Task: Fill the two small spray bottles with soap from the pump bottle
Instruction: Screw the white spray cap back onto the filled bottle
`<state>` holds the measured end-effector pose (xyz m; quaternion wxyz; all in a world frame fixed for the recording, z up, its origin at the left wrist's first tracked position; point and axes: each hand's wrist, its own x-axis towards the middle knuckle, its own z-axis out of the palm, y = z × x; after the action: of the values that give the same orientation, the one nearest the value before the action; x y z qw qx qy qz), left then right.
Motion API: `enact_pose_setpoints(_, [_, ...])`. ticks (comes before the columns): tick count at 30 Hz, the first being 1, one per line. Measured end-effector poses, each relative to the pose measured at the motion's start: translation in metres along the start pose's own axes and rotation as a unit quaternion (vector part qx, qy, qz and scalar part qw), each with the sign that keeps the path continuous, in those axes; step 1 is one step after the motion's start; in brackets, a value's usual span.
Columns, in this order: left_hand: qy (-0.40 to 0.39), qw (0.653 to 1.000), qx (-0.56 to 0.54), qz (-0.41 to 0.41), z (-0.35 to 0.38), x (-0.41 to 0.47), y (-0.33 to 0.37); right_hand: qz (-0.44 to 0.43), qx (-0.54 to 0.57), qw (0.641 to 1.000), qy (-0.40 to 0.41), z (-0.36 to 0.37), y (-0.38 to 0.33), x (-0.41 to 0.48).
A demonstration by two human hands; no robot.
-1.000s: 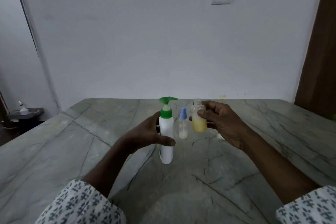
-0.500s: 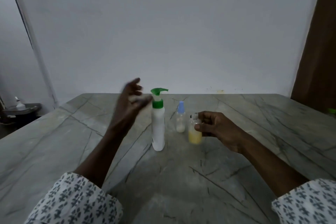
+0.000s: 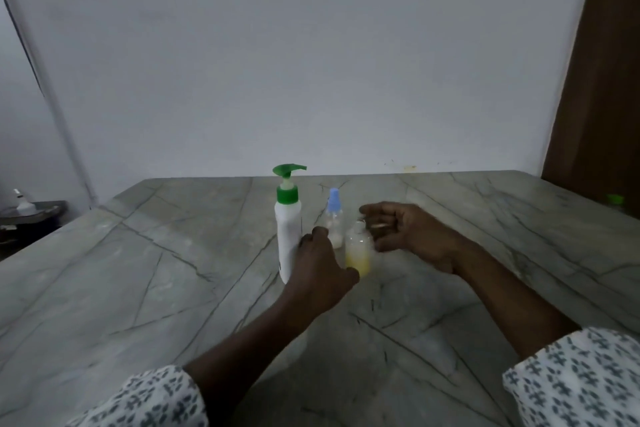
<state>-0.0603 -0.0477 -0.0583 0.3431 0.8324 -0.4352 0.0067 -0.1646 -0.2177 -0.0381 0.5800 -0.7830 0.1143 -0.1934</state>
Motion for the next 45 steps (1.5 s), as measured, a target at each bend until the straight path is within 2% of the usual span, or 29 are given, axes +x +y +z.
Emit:
enact_pose_setpoints(3, [-0.004, 1.0, -0.018, -0.019, 0.007, 0.006, 0.001, -0.047, -0.012, 0.989, 0.143, -0.032, -0.004, 0.0])
enact_pose_setpoints(5, [-0.008, 0.998, -0.056, -0.025, 0.013, 0.011, 0.004, -0.046, -0.111, 0.968, 0.219, -0.051, 0.001, -0.003])
enact_pose_setpoints(6, [-0.015, 0.996, -0.081, -0.034, 0.015, 0.012, 0.006, -0.028, -0.18, 0.957, 0.226, -0.056, 0.005, -0.005])
enact_pose_setpoints(9, [-0.027, 0.99, -0.13, -0.051, 0.021, 0.017, 0.01, 0.016, -0.351, 0.916, 0.193, -0.057, 0.015, -0.006])
enact_pose_setpoints(12, [-0.007, 0.988, -0.147, -0.051, 0.024, 0.014, 0.01, 0.044, -0.414, 0.902, 0.115, -0.053, 0.021, -0.003])
enact_pose_setpoints(15, [0.013, 0.986, -0.161, -0.048, 0.027, 0.012, 0.008, 0.065, -0.496, 0.865, 0.047, -0.05, 0.028, 0.004])
enact_pose_setpoints(19, [0.025, 0.984, -0.169, -0.04, 0.028, 0.013, 0.007, 0.046, -0.551, 0.832, 0.041, -0.046, 0.036, 0.015])
enact_pose_setpoints(21, [0.022, 0.984, -0.175, -0.039, 0.028, 0.014, 0.006, 0.023, -0.556, 0.828, 0.076, -0.045, 0.035, 0.017])
enact_pose_setpoints(24, [0.02, 0.982, -0.182, -0.04, 0.028, 0.014, 0.003, -0.091, -0.449, 0.862, 0.217, -0.043, 0.019, 0.015])
enact_pose_setpoints(26, [0.02, 0.981, -0.187, -0.042, 0.028, 0.014, 0.002, -0.153, -0.323, 0.879, 0.316, -0.037, 0.0, 0.01])
enact_pose_setpoints(27, [0.019, 0.981, -0.19, -0.043, 0.028, 0.015, 0.002, -0.173, -0.238, 0.893, 0.34, -0.034, -0.01, 0.007])
enact_pose_setpoints(29, [0.016, 0.98, -0.196, -0.043, 0.028, 0.016, 0.001, -0.218, -0.038, 0.917, 0.332, -0.028, -0.025, 0.001])
enact_pose_setpoints(31, [0.014, 0.979, -0.201, -0.041, 0.028, 0.016, 0.001, -0.248, 0.097, 0.918, 0.293, -0.021, -0.038, -0.006])
enact_pose_setpoints(36, [0.006, 0.979, -0.202, -0.036, 0.027, 0.015, 0.003, -0.275, 0.144, 0.921, 0.235, -0.001, -0.047, -0.009])
enact_pose_setpoints(41, [0.012, 0.978, -0.203, -0.036, 0.027, 0.013, 0.003, -0.293, 0.163, 0.913, 0.233, 0.006, -0.05, -0.01])
enact_pose_setpoints(45, [0.011, 0.978, -0.206, -0.038, 0.026, 0.014, 0.004, -0.269, 0.155, 0.92, 0.239, 0.014, -0.044, -0.007])
